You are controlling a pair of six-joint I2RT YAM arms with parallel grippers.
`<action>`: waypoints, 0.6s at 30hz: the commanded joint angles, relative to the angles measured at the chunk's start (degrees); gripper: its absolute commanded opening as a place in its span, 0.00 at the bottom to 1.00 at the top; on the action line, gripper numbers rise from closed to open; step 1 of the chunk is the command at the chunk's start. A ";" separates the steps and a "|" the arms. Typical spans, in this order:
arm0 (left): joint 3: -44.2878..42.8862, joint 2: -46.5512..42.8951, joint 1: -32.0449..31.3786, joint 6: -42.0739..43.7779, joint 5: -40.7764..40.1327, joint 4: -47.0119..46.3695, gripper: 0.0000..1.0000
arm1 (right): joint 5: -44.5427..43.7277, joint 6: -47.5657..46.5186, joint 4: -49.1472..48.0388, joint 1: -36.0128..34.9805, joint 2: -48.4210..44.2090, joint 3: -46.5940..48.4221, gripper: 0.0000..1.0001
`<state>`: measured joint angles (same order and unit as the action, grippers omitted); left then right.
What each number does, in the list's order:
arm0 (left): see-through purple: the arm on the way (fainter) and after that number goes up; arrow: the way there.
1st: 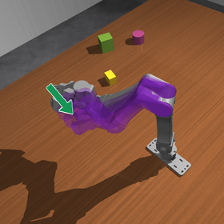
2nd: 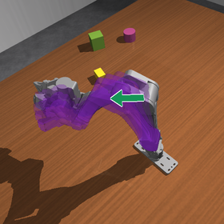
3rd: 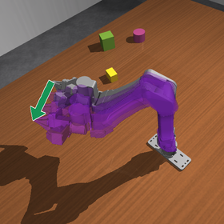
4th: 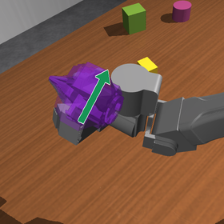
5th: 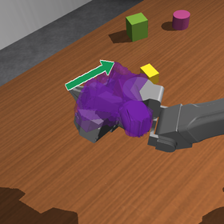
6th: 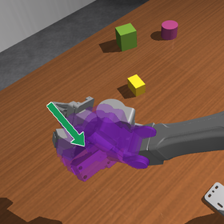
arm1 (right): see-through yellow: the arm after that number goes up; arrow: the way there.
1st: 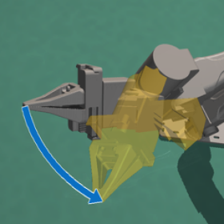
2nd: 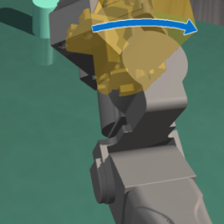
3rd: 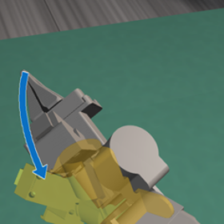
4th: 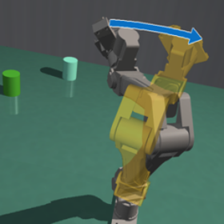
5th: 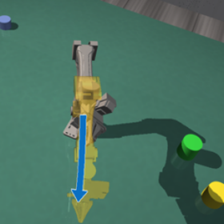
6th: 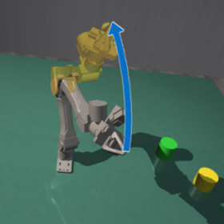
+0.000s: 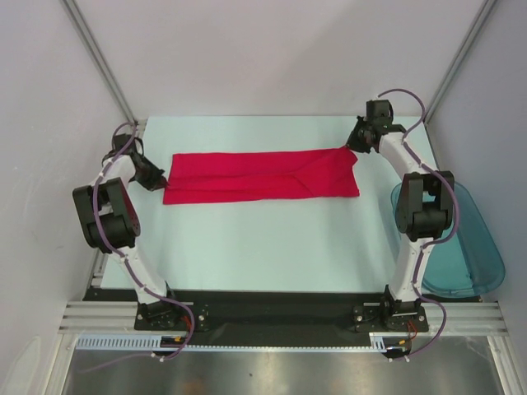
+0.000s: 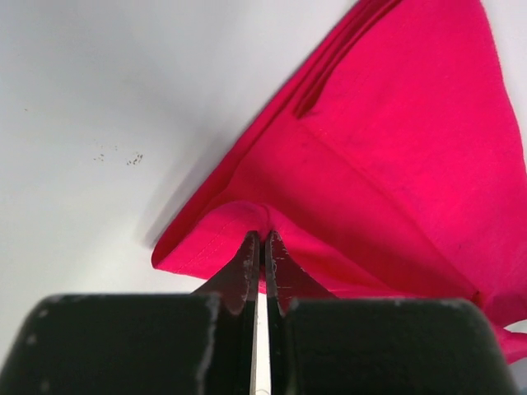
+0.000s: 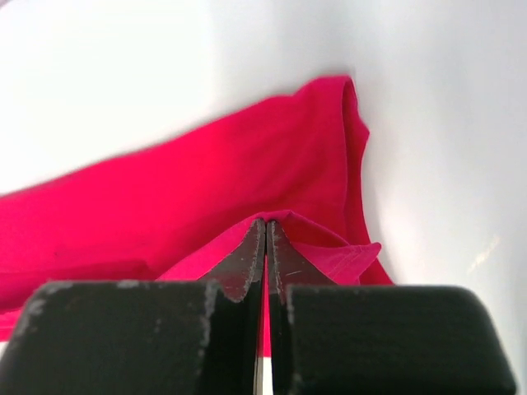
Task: Fold and stack the t-shirts
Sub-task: Fold the tshirt
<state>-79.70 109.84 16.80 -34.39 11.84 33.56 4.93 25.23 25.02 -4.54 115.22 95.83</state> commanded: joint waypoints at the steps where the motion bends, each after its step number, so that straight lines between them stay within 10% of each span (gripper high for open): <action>1: -2.48 1.16 -0.19 0.82 0.56 -0.69 0.03 | 0.70 -1.15 -0.58 0.58 1.93 5.23 0.00; 18: -5.02 3.62 -0.19 0.29 -1.11 -0.69 0.18 | 1.58 -1.50 -0.06 0.84 6.68 8.41 0.01</action>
<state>-82.46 113.16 16.78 -34.46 12.08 33.58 6.15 24.71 25.41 -4.23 121.51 101.01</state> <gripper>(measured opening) 0.164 0.010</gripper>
